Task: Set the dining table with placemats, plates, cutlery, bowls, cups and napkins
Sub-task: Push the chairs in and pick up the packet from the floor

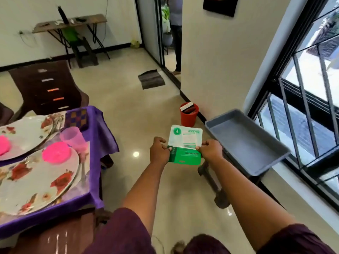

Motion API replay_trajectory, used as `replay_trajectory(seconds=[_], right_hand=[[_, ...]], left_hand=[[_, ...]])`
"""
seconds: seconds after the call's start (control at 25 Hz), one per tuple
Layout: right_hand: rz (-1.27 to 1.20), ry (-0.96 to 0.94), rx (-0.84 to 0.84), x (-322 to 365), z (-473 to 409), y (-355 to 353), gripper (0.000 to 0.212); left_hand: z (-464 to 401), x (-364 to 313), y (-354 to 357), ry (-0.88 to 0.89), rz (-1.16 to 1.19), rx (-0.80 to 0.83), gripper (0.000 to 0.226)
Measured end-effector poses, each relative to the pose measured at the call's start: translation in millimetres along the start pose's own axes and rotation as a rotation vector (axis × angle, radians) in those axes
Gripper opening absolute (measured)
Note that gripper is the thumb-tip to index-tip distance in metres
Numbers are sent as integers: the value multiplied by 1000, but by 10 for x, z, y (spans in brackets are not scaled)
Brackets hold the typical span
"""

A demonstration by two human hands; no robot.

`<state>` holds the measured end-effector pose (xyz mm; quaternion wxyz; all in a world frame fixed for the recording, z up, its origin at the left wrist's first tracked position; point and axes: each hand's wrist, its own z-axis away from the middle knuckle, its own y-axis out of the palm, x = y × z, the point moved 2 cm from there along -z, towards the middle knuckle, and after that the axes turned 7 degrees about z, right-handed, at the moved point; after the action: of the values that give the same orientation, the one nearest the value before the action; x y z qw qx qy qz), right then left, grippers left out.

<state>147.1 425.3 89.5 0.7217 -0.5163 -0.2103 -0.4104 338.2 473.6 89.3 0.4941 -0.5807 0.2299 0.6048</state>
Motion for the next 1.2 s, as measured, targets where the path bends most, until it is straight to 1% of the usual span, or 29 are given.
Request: replay_trajectory(seconds=[0.08,0.16,0.24,0.4,0.52,0.64,0.68,0.76,0.88,1.0,1.08,1.2], right_hand=[[6,19,-5,258,-342,60,14],[20,20,-8,449,-724,159,14],[-52,55,-11,623,-1177,295,18],[-191,116,-12,1002,-2132,517,24],[-266,161,81,1431,-2920,534,24],[-318,233,115,1793,-3505,528,16],[-324,241,140,1897,-3699,540,12],[-354,271,167,2041,-4041,595,10],[-357,349,154,2164,-4546,724,10],[-369,395,126,2293,-5091,800,10],[-375,435,100,2408,-5530,823,9],[-365,503,139,2624,-6154,822,20]], left_hand=[[-394,-43,63,-54,44,-6,19],[-818,6,150,-130,108,34,23],[-1291,45,245,-210,185,75,25],[-2231,-67,430,-311,212,282,23],[-3110,-370,569,-350,169,417,28],[-3896,-719,689,-304,165,419,30],[-4143,-807,737,-280,186,397,31],[-4558,-875,824,-264,214,330,29],[-5048,-763,1005,-338,206,311,24],[-5624,-714,1254,-411,221,370,22],[-6147,-744,1472,-450,234,417,24],[-6853,-907,1783,-509,218,517,26]])
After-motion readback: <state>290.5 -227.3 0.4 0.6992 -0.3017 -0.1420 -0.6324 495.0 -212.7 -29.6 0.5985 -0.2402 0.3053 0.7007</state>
